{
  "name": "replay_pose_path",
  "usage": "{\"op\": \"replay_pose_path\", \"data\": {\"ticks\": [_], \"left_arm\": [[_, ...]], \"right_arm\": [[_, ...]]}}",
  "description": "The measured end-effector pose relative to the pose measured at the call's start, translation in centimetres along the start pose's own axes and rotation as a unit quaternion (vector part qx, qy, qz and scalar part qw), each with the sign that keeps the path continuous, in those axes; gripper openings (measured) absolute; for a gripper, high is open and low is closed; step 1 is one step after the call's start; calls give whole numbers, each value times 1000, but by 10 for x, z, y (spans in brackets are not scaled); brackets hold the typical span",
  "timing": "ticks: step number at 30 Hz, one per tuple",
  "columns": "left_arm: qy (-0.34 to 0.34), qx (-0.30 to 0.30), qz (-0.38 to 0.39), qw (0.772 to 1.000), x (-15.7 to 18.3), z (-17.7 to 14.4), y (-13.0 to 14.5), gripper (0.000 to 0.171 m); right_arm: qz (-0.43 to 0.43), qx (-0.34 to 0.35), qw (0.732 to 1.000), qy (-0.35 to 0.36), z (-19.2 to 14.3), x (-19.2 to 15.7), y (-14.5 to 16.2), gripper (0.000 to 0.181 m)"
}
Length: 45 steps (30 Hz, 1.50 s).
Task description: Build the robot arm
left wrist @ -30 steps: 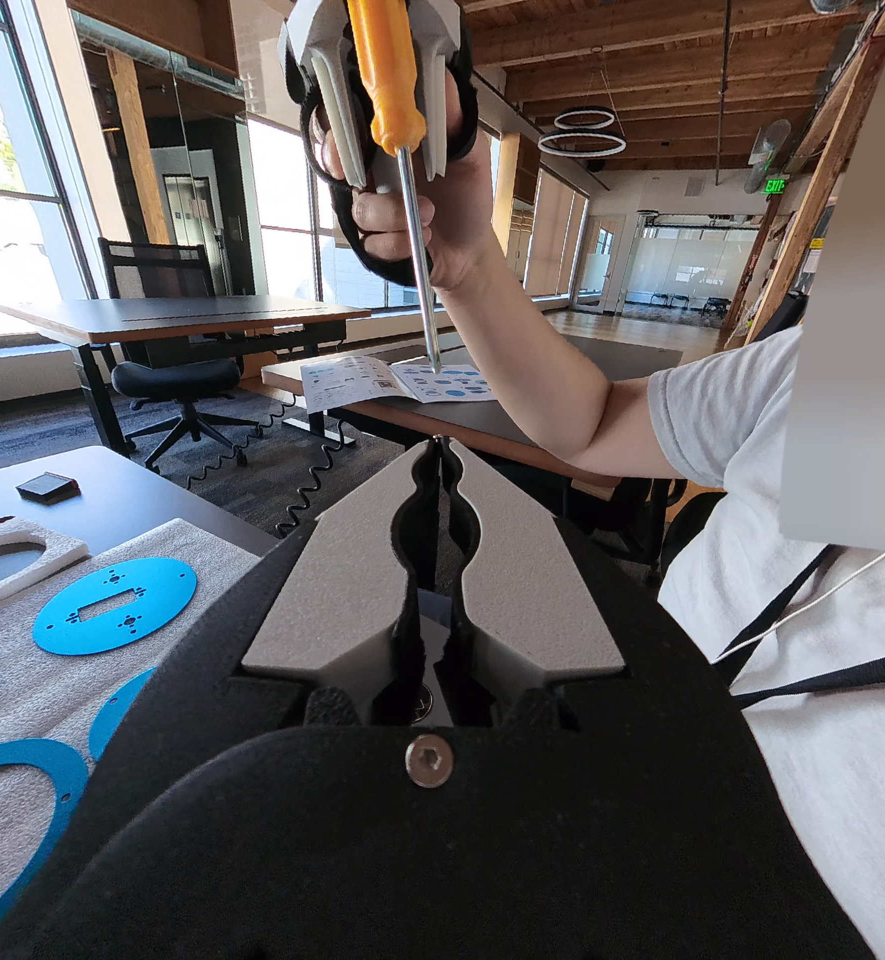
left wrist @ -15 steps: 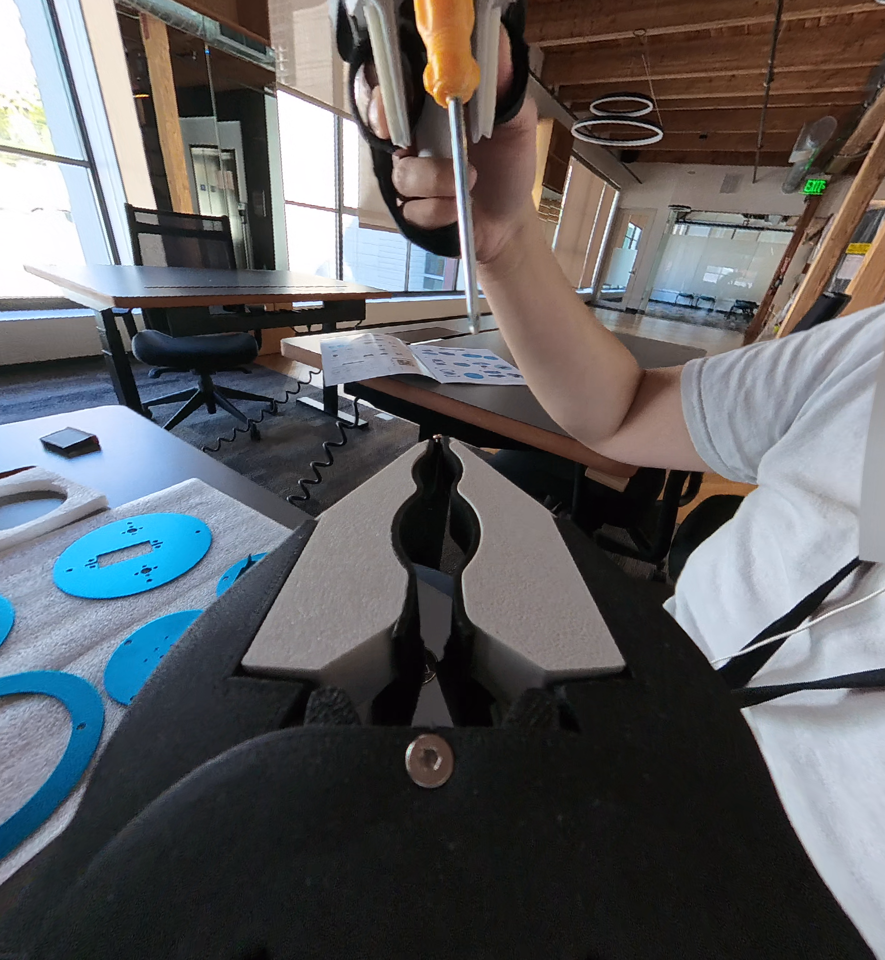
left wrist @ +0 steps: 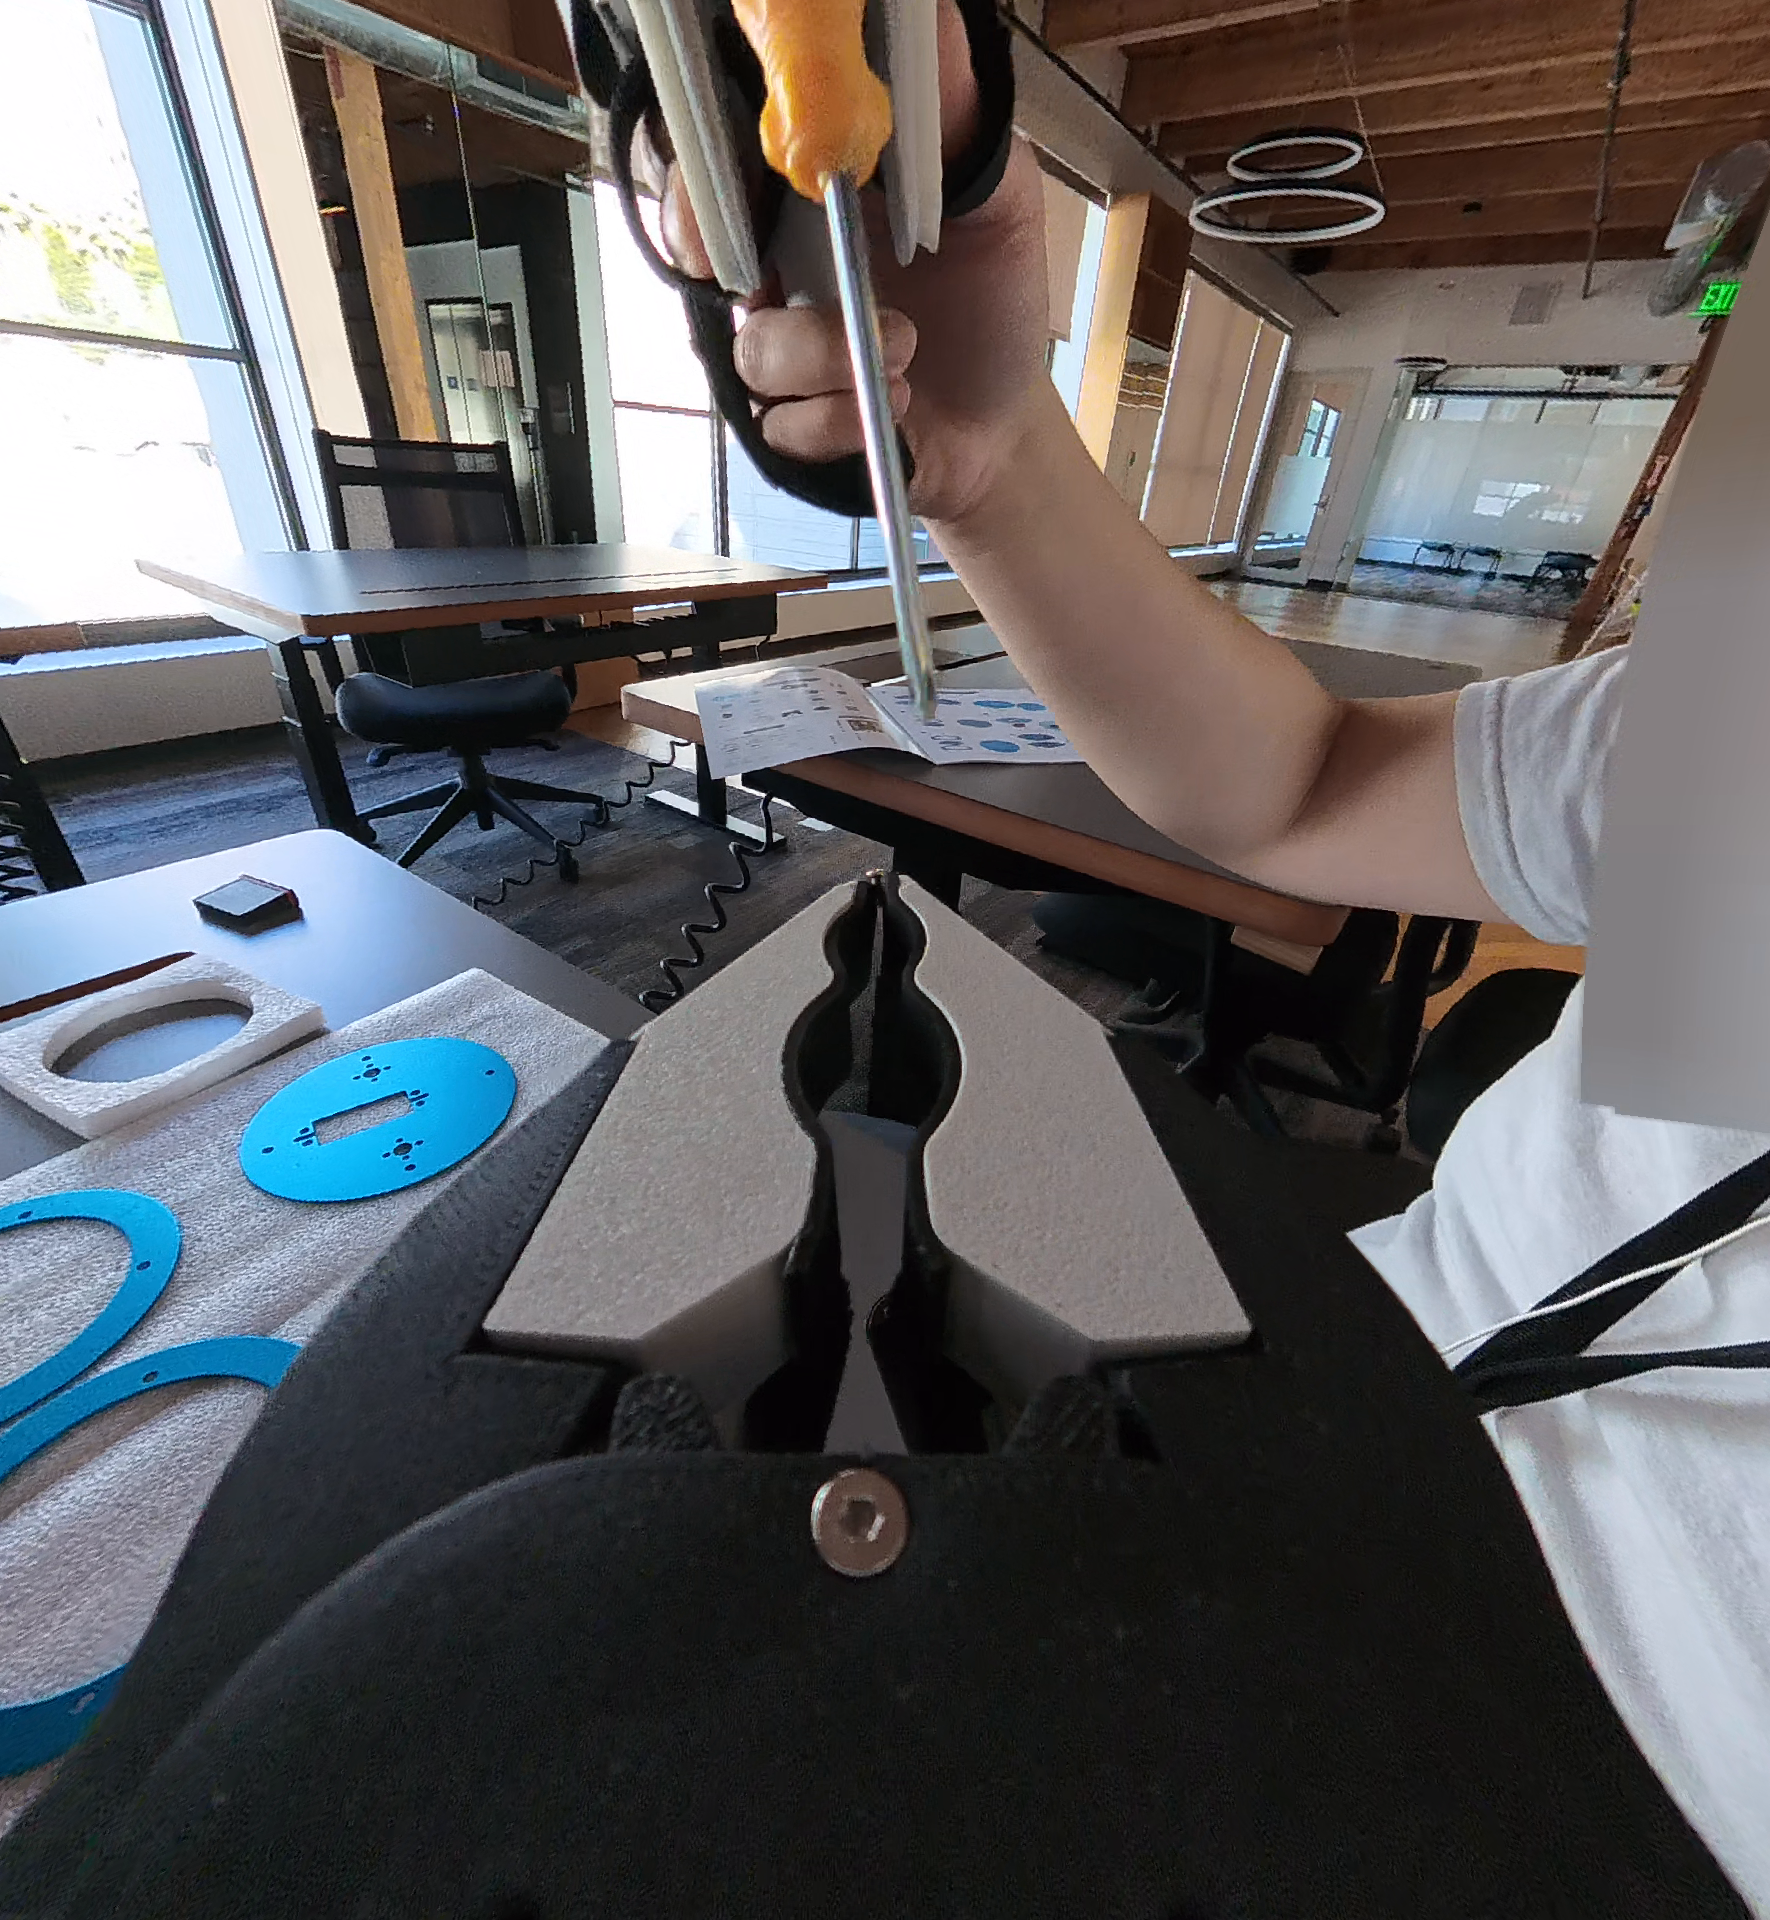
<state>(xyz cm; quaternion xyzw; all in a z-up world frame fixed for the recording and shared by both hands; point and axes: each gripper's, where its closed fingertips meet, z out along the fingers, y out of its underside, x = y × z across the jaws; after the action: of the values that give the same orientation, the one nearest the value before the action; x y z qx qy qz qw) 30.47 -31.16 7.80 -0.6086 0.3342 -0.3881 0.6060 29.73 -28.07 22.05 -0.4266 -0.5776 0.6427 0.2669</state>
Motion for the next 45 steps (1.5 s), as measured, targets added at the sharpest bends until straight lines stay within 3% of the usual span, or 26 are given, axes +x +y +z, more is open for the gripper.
{"op": "replay_pose_path", "data": {"ticks": [8,28,42,45], "left_arm": [[10,18,31,999,8,-4,-3,0],[17,23,34,999,12,-2,-7,0],[7,2,14,1000,5,3,0,0],[-13,-9,21,1000,-1,3,2,0]], "right_arm": [[-6,-29,1000,-6,5,1,19,16],[-4,-34,999,-5,5,2,24,17],[-51,-45,998,-12,6,-2,28,17],[-39,-49,998,17,8,6,29,17]]}}
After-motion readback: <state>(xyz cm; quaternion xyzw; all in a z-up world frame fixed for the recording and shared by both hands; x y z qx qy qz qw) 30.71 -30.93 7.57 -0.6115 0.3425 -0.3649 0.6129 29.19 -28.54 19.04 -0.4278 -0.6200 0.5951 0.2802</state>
